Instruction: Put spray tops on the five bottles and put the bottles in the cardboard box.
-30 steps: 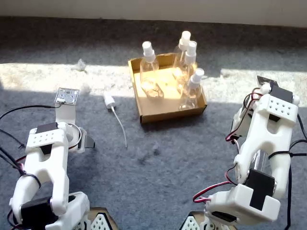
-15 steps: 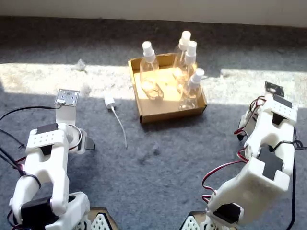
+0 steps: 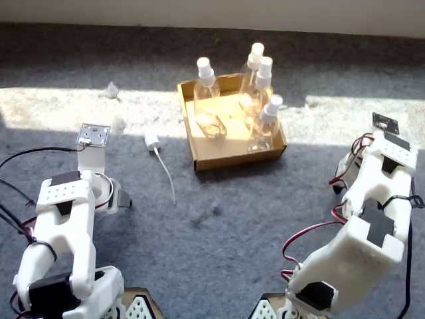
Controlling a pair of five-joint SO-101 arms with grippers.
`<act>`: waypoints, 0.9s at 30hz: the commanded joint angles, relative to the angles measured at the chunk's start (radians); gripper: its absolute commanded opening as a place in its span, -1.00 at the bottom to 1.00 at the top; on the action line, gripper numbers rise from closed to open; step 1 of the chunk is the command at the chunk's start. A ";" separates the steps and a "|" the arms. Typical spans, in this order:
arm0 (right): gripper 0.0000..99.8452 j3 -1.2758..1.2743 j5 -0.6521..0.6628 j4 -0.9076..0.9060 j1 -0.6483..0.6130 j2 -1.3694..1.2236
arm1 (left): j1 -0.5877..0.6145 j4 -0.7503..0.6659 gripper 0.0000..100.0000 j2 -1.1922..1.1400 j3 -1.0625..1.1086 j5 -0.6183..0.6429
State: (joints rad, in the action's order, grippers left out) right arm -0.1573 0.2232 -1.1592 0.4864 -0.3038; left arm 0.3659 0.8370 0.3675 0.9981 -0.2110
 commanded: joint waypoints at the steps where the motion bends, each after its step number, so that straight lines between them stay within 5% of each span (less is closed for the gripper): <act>1: -0.33 0.045 0.029 0.002 0.021 -0.010 | -0.025 -0.009 -0.46 0.024 -0.004 0.006; 9: -0.34 0.047 0.031 0.002 0.028 -0.070 | -0.025 -0.009 -0.46 0.024 -0.004 0.006; 27: -0.86 0.050 0.031 -0.007 0.030 -0.081 | -0.025 -0.009 -0.46 0.024 -0.004 0.006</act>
State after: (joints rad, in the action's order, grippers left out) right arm -0.1097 0.2447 -1.1515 0.5171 -0.3851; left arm 0.3659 0.8370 0.3675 0.9981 -0.2110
